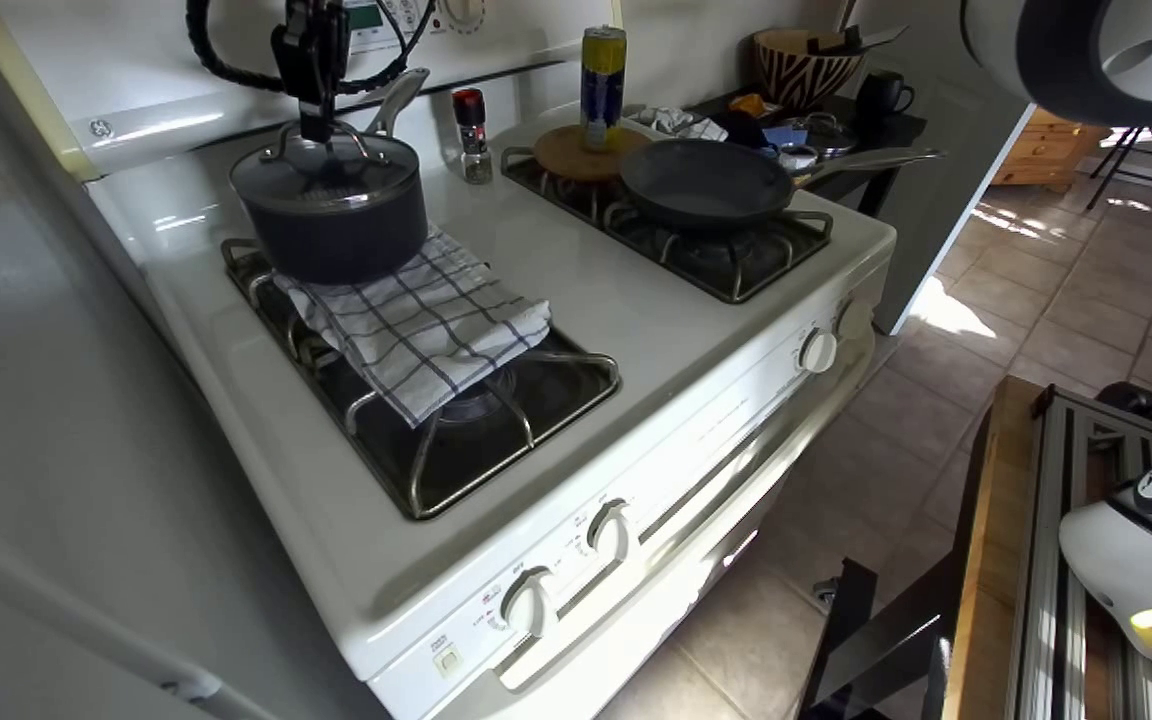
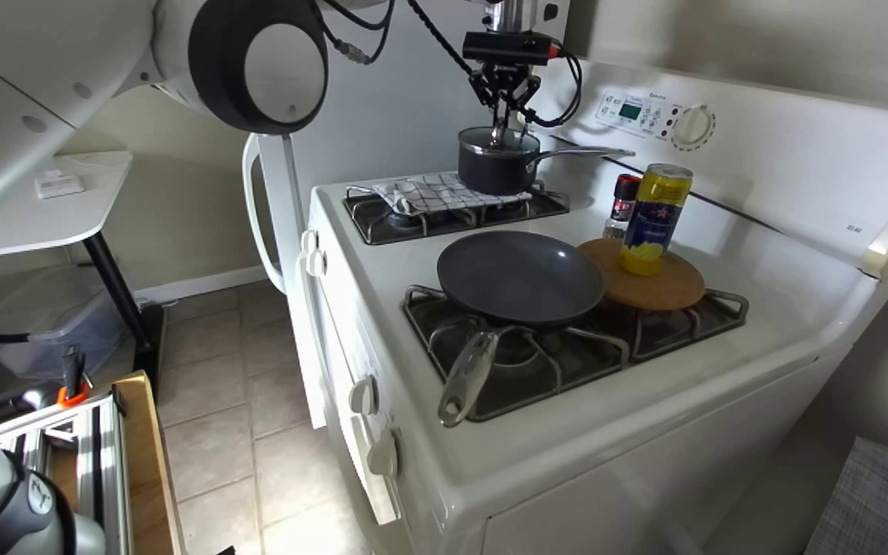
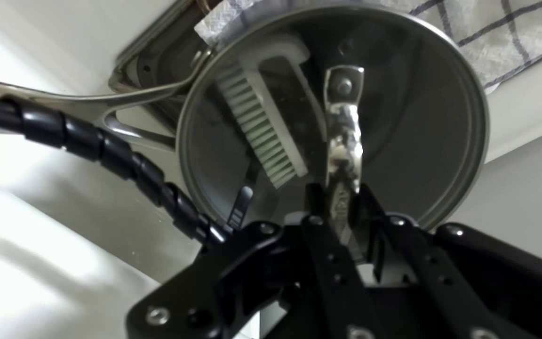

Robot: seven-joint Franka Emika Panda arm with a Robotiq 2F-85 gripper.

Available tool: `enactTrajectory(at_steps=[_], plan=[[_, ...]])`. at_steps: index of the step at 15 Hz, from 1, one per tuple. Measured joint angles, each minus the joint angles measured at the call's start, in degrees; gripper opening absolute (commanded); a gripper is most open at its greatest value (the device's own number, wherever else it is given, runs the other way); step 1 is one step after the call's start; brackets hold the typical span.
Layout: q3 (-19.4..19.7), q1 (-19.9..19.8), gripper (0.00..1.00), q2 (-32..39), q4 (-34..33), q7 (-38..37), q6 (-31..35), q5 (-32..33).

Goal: Put the glass lid on the saucepan.

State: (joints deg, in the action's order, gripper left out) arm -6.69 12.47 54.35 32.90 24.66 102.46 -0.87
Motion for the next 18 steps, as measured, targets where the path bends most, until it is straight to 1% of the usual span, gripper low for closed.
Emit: enactTrajectory(at_steps=[5,6,7,8,13,15,18], plan=[[1.1,0.3,0.03,0.3,0.0,-0.5,0.0,0.0],[1.2,0.4,0.39,0.3,0.0,-0.6,0.0,0.1],[1.3,0.6,0.40,0.3,0.0,-0.7,0.0,0.1],[1.3,0.7,0.45,0.3,0.0,-0.8,0.0,0.1],[1.3,0.9,0.87,0.0,-1.3,-0.8,-0.1,0.1],[1.3,0.9,0.99,-0.9,-1.9,-0.8,-0.1,0.1],[1.3,0.9,0.99,-2.8,-2.4,-0.2,-0.3,0.1]])
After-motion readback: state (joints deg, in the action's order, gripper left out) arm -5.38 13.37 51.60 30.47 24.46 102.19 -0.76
